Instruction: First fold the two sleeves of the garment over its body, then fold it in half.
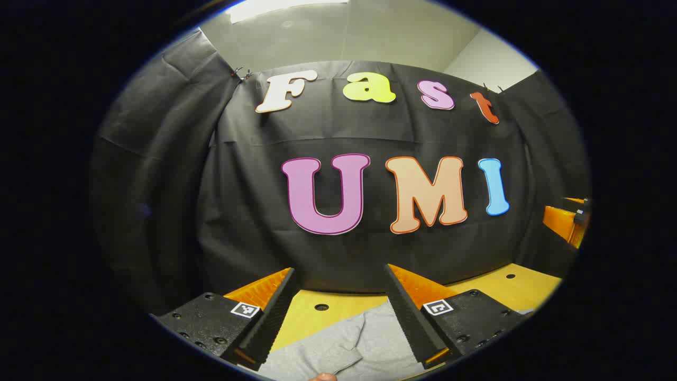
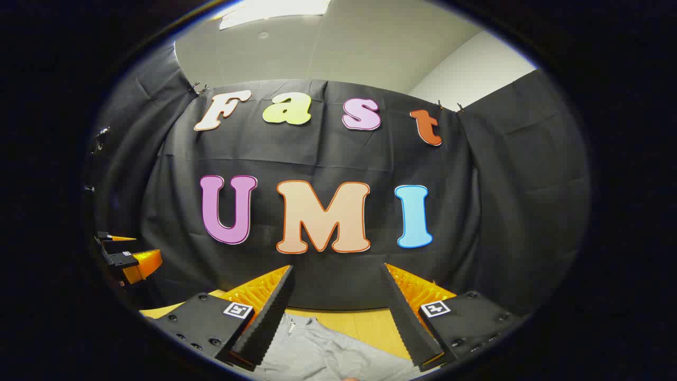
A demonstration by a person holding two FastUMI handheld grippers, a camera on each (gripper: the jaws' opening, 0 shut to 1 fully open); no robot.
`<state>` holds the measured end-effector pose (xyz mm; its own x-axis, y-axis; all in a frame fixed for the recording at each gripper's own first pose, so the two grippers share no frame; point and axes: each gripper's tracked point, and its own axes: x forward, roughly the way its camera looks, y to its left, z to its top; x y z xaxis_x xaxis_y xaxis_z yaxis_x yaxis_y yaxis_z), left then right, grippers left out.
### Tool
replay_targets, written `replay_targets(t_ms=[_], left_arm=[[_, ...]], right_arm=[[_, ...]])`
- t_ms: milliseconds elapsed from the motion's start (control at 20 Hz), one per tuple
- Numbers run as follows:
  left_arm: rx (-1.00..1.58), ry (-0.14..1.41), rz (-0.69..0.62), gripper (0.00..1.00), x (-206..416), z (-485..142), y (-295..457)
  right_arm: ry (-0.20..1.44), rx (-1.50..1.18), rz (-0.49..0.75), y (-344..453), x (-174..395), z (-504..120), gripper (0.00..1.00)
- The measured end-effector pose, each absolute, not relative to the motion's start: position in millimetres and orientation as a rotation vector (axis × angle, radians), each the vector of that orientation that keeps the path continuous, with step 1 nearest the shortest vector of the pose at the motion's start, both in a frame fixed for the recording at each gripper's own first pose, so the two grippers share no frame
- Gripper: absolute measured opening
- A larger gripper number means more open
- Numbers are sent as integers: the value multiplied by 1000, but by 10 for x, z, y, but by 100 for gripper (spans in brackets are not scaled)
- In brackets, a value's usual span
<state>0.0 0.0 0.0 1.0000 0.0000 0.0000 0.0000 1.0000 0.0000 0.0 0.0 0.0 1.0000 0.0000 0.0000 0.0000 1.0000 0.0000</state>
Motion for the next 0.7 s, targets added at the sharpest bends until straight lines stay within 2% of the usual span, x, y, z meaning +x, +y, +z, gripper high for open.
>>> replay_targets(t_ms=[50, 100, 150, 200, 250, 300, 350, 400, 450, 550, 600, 700], left_arm=[[-1, -1, 2, 100, -20, 2, 8], [-2, -2, 3, 96, -34, -5, 12], [-3, -5, 2, 99, -41, 16, 5], [-2, -7, 2, 96, -49, 26, 2], [-2, -10, 3, 100, -58, 36, 12], [-1, -14, 2, 96, -70, 40, -3], [1, -17, -1, 100, -80, 49, -12], [3, -18, -2, 100, -80, 49, -18], [2, -20, -4, 95, -79, 61, -22], [0, -21, -7, 100, -100, 58, -41], [0, -23, -8, 96, -117, 59, -27], [3, -24, -8, 95, -135, 61, -22]], right_arm=[[1, -2, 5, 19, -3, 7, 99], [0, -6, 11, 29, -14, -2, 99], [-1, -10, 14, 43, -18, 4, 100], [-4, -14, 16, 47, -19, 17, 99], [-7, -16, 18, 49, -37, 40, 100], [-9, -17, 17, 48, -36, 44, 99], [-7, -18, 17, 50, -44, 41, 100], [-5, -19, 16, 46, -61, 34, 99], [-3, -21, 15, 39, -68, 31, 100], [-2, -25, 12, 38, -88, 45, 100], [-3, -24, 9, 38, -94, 47, 100], [-5, -20, 10, 56, -107, 60, 100]])
